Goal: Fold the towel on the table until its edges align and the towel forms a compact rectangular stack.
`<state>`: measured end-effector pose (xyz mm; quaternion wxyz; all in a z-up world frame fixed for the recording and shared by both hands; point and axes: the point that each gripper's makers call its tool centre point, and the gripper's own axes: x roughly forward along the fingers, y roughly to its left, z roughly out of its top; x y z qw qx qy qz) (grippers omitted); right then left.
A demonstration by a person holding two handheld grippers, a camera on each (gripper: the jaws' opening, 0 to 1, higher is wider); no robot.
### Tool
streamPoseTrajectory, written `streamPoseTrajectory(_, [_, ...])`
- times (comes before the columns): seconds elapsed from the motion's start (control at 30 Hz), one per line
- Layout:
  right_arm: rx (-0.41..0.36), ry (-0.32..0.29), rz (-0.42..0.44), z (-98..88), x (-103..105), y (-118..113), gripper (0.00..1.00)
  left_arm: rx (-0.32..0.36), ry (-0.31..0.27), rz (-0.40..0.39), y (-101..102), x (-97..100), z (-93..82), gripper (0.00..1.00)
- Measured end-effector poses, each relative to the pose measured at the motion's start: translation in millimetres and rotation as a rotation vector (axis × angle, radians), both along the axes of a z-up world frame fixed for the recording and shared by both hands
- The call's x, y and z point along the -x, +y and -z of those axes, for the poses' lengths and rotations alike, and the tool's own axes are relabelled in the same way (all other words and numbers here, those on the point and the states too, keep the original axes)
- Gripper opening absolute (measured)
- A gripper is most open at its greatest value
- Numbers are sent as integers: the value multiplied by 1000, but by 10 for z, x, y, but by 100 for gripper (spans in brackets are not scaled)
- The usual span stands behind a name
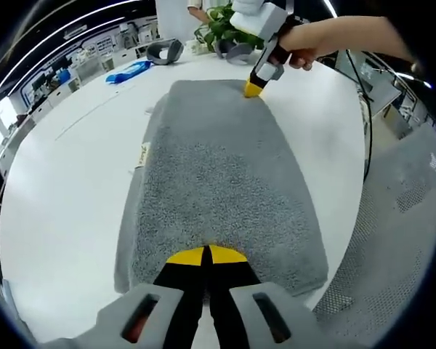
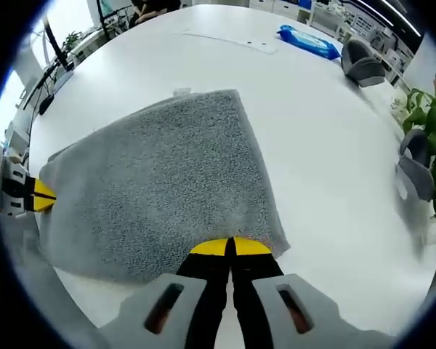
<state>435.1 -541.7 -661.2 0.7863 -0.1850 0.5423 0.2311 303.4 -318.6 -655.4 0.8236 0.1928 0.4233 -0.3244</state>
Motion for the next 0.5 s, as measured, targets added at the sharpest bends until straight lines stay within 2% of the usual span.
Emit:
streamPoseTrajectory(0.3, [-32,3,25,-3,-131,4,0,6,7,13,-44,5,2,0])
streamPoseTrajectory(0.5, [5,-16,-5,2,-217,45,0,17,14,29,-96,17,4,0])
